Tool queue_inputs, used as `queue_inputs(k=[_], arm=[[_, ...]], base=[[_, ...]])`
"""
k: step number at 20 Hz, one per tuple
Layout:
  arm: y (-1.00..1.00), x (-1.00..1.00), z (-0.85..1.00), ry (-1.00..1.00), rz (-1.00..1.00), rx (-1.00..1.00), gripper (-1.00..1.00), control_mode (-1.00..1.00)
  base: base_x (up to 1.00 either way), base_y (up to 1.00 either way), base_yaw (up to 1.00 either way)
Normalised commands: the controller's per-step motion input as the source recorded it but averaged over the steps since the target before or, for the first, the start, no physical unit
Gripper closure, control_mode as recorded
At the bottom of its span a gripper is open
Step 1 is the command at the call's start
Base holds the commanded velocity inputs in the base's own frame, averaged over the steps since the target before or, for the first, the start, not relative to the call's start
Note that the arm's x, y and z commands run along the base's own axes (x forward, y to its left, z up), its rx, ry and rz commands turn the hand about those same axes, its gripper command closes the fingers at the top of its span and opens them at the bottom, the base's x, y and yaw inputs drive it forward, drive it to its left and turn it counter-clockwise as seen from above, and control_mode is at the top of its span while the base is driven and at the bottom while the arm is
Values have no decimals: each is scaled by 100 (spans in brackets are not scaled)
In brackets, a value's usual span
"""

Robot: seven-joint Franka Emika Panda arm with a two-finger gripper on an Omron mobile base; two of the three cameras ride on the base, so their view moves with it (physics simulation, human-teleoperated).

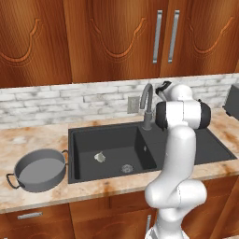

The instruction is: Dump the garlic from the pot into the sink. Then turn on the water and wash the garlic. Then turn off the water and put the garlic back in the pot.

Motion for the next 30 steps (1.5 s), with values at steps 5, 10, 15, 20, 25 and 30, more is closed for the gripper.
queue_inputs(k=[5,10,15,20,25,30], arm=[[-1,24,-13,0,0,0,-100,-100],[0,21,-15,0,0,-2,-100,-100],[-13,6,-25,0,0,0,-100,-100],[-7,7,-38,0,0,-1,-100,-100],[-8,14,-61,4,0,-2,-100,-100],[-19,3,-71,14,0,0,-100,-100]], base=[[0,0,0],[0,0,0],[0,0,0],[0,0,0],[0,0,0],[0,0,0]])
